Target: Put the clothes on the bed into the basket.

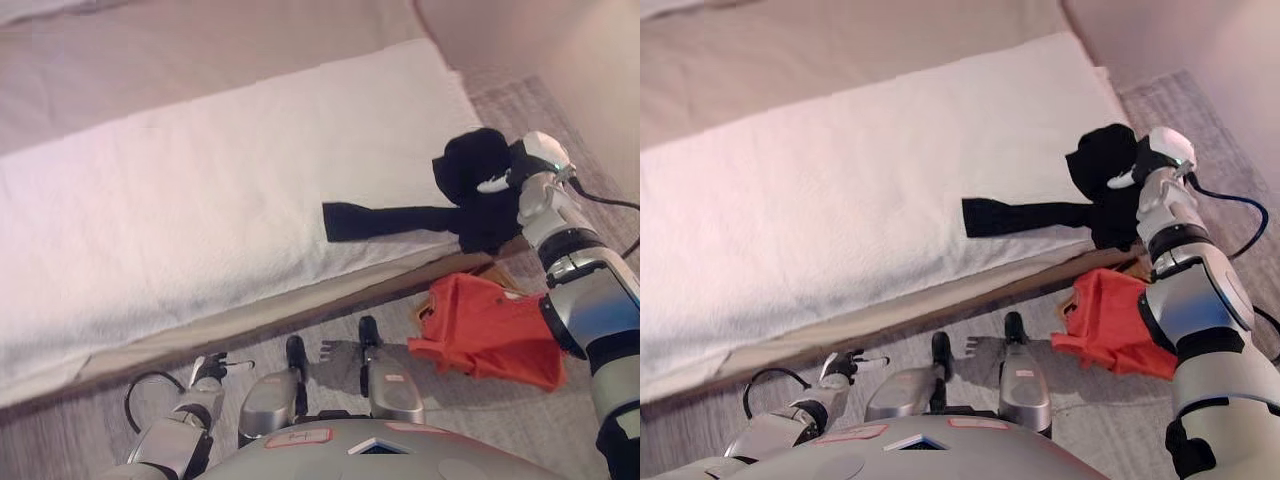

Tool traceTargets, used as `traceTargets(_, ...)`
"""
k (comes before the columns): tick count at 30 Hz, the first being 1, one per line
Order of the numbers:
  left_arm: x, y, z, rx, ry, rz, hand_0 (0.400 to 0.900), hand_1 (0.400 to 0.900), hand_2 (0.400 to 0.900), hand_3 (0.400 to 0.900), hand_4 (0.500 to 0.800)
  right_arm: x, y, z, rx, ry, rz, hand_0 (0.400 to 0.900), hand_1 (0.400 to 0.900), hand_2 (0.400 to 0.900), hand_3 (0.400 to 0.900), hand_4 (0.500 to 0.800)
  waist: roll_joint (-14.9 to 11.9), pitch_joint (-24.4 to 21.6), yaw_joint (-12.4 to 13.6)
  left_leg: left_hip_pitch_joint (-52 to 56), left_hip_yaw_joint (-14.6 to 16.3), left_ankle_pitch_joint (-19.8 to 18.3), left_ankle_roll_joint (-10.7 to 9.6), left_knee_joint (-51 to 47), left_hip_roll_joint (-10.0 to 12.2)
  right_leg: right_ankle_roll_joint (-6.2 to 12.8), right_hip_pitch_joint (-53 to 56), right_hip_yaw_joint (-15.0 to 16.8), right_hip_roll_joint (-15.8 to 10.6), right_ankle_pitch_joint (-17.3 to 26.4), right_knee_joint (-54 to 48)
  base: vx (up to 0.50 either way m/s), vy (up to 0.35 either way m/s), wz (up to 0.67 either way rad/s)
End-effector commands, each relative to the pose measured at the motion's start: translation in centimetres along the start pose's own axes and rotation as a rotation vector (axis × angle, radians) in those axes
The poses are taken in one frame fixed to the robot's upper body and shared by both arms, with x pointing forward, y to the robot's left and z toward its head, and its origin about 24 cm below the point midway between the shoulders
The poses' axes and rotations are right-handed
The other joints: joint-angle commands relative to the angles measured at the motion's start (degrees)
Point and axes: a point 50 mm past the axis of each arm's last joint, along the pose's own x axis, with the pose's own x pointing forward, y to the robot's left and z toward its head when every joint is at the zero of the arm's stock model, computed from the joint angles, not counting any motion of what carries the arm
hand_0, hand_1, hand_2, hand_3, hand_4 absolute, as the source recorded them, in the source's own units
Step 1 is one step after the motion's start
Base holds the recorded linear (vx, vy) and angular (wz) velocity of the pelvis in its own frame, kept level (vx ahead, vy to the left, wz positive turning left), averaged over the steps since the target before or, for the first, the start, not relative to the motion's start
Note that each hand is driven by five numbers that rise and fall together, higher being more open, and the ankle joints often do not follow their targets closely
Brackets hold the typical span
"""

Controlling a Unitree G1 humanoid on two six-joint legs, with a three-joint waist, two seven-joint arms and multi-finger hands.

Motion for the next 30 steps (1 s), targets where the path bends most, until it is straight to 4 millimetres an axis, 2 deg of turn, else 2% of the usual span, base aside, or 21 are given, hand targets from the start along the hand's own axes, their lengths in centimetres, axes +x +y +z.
traceTargets(1, -0.1, 0.5, -2.5, 0.075, 0.101, 0.013, 0.900, 0.900, 0.900, 0.900, 0.800, 0.1, -6.6, -2.5, -0.010, 0.032, -0.192, 0.400, 0.400, 0.400, 0.400, 0.500, 0.37, -2.21, -1.54, -0.71, 0.84, -2.27, -0.49, 0.23, 0.17, 1.18, -0.50, -0.17, 1.51, -2.72, 3.61, 0.05, 0.023, -0.44)
traceTargets(6, -0.2, 0.0, -2.5, 0.109, 0.095, -0.009, 0.900, 0.900, 0.900, 0.900, 0.800, -0.5, -5.3, -6.1, 0.005, 0.118, -0.159, 0.400, 0.400, 0.400, 0.400, 0.500, 1.43, -3.45, -3.62, 1.29, 2.98, -3.38, -0.27, 0.32, 0.24, 1.50, 0.31, 2.11, 2.02, -2.92, 3.83, 0.03, 0.016, -0.32)
traceTargets(11, -0.2, -0.2, -2.2, 0.135, 0.081, -0.020, 0.900, 0.900, 0.900, 0.900, 0.800, -1.0, -3.8, -8.8, -0.005, 0.197, -0.116, 0.400, 0.400, 0.400, 0.400, 0.500, 2.19, -3.64, -4.72, 2.08, 4.93, -4.11, 0.14, 0.75, 0.18, 1.98, 0.38, 4.05, 2.58, -2.84, 4.03, 0.00, 0.012, -0.29)
traceTargets(15, -0.1, -0.3, -1.9, 0.147, 0.075, -0.026, 0.900, 0.900, 0.900, 0.900, 0.800, -1.4, -2.9, -9.9, -0.005, 0.237, -0.083, 0.400, 0.400, 0.400, 0.400, 0.500, 2.47, -3.45, -5.48, 2.47, 5.65, -4.42, 0.23, 0.99, 0.16, 1.94, 0.34, 4.83, 2.83, -2.96, 4.34, 0.00, 0.004, -0.13)
traceTargets(21, -0.1, -0.3, -1.5, 0.175, 0.060, -0.032, 0.900, 0.900, 0.900, 0.900, 0.800, -2.2, -1.5, -12.4, 0.007, 0.331, -0.041, 0.400, 0.400, 0.400, 0.400, 0.500, 3.14, -3.19, -5.58, 2.59, 4.98, -4.58, 0.09, 1.17, 0.09, 1.60, 0.73, 4.61, 2.61, -3.25, 4.33, 0.01, -0.010, 0.08)
traceTargets(28, -0.1, -0.3, -1.3, 0.182, 0.050, -0.030, 0.900, 0.900, 0.900, 0.900, 0.800, -2.5, -1.0, -13.2, 0.001, 0.378, -0.010, 0.400, 0.400, 0.400, 0.400, 0.500, 4.64, -2.44, -4.99, 1.91, 4.29, -4.50, -0.07, 1.76, -0.10, 1.21, 0.85, 3.93, 2.17, -3.35, 4.05, 0.00, -0.022, 0.08)
traceTargets(29, -0.1, -0.3, -1.3, 0.185, 0.049, -0.031, 0.900, 0.900, 0.900, 0.900, 0.800, -2.6, -1.0, -13.3, 0.006, 0.386, -0.008, 0.433, 0.433, 0.433, 0.433, 0.520, 4.89, -2.44, -4.94, 1.82, 4.14, -4.47, -0.11, 1.76, -0.11, 1.16, 0.94, 3.76, 2.05, -3.34, 3.86, 0.00, -0.019, 0.14)
traceTargets(30, -0.1, -0.3, -1.2, 0.187, 0.048, -0.032, 0.900, 0.900, 0.900, 0.900, 0.800, -2.6, -1.0, -13.5, 0.010, 0.397, -0.007, 0.441, 0.441, 0.441, 0.441, 0.525, 5.22, -2.39, -4.84, 1.66, 3.87, -4.41, -0.16, 1.81, -0.15, 1.11, 1.00, 3.55, 1.92, -3.37, 3.75, -0.01, -0.015, 0.13)
